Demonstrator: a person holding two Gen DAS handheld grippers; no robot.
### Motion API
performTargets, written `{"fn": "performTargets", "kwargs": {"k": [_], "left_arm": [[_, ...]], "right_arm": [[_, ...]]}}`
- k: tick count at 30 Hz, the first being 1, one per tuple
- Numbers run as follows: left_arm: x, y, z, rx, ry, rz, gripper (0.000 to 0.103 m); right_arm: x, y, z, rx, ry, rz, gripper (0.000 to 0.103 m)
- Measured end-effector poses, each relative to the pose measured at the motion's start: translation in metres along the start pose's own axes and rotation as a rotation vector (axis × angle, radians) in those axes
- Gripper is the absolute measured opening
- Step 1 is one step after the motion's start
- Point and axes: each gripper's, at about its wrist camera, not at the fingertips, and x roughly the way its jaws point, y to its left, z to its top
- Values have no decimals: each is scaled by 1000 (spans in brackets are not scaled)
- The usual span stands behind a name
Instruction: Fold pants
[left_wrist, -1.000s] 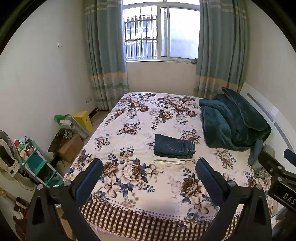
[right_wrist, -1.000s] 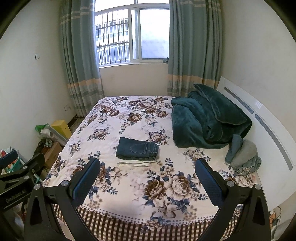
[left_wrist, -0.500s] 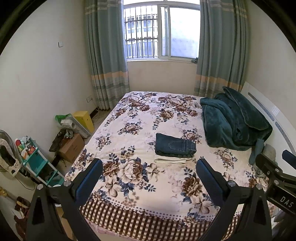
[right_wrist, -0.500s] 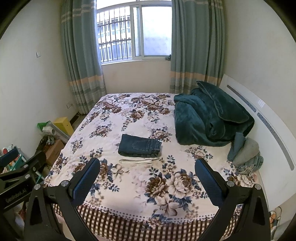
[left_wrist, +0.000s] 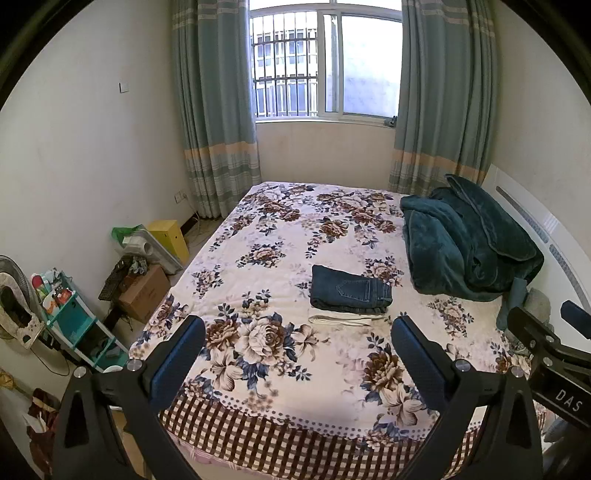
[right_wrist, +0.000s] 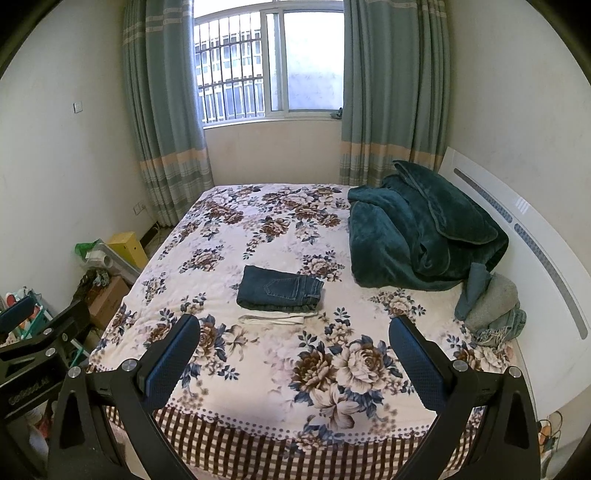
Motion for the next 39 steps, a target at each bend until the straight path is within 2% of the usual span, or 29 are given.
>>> {"fn": "performTargets", "kwargs": {"k": [30, 39], "left_arm": [[-4, 5, -4, -8, 1, 9, 103], [-4, 7, -6, -10, 3, 8, 103]], "right_arm": [[3, 4, -4, -1, 0, 1, 103], [4, 16, -22, 3, 9, 3, 103]]}}
